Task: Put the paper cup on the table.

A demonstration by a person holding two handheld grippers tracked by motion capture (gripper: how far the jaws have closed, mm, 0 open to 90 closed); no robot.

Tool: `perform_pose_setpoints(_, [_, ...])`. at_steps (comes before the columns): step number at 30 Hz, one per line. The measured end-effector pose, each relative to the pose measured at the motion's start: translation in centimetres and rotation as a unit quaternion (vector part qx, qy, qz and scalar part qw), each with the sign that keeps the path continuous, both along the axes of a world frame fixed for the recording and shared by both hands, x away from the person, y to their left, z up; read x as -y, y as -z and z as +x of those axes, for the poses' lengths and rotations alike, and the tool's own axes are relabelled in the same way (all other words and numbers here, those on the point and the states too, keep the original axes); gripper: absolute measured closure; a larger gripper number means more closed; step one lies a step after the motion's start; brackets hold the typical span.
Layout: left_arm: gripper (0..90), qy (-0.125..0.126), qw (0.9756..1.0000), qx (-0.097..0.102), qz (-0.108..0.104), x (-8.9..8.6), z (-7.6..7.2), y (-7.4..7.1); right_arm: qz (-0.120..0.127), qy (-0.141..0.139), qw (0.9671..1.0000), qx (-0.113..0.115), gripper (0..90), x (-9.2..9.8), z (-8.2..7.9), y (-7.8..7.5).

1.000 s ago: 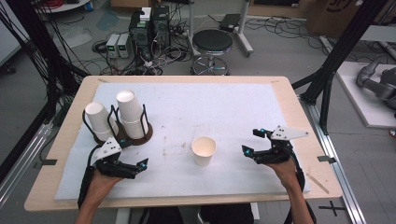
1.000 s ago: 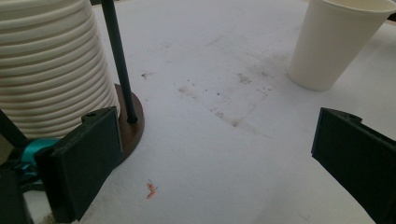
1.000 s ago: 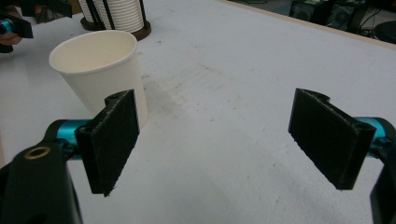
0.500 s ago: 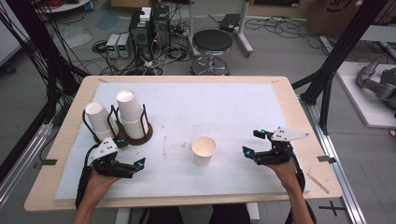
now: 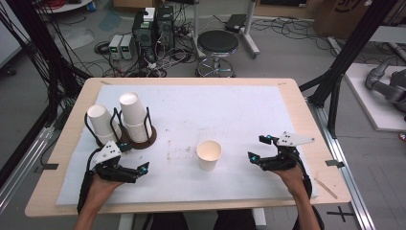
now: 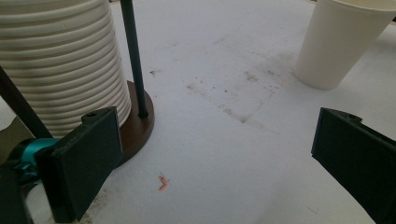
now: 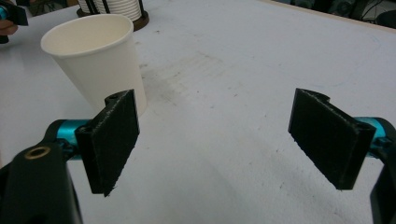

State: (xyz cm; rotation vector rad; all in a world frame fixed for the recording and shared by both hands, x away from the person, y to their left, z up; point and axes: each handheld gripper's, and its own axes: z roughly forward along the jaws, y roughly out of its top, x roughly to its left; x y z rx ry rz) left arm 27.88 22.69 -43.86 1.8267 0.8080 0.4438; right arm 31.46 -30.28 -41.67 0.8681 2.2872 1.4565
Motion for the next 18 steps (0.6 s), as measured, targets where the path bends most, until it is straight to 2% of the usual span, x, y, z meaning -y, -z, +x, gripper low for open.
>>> perform_pose_setpoints(9, [1.7, 0.001, 1.0000, 0.000, 0.000, 0.10, 0.01, 0.04, -0.001, 0.006, 0.9999, -0.016, 16.7, 0.19, -0.01, 0.81])
perform_pose_setpoints(18, [1.8, 0.000, 1.0000, 0.001, 0.001, 0.07, -0.08, 0.02, -0.001, 0.003, 0.9998, -0.018, 16.7, 0.12, 0.06, 0.98])
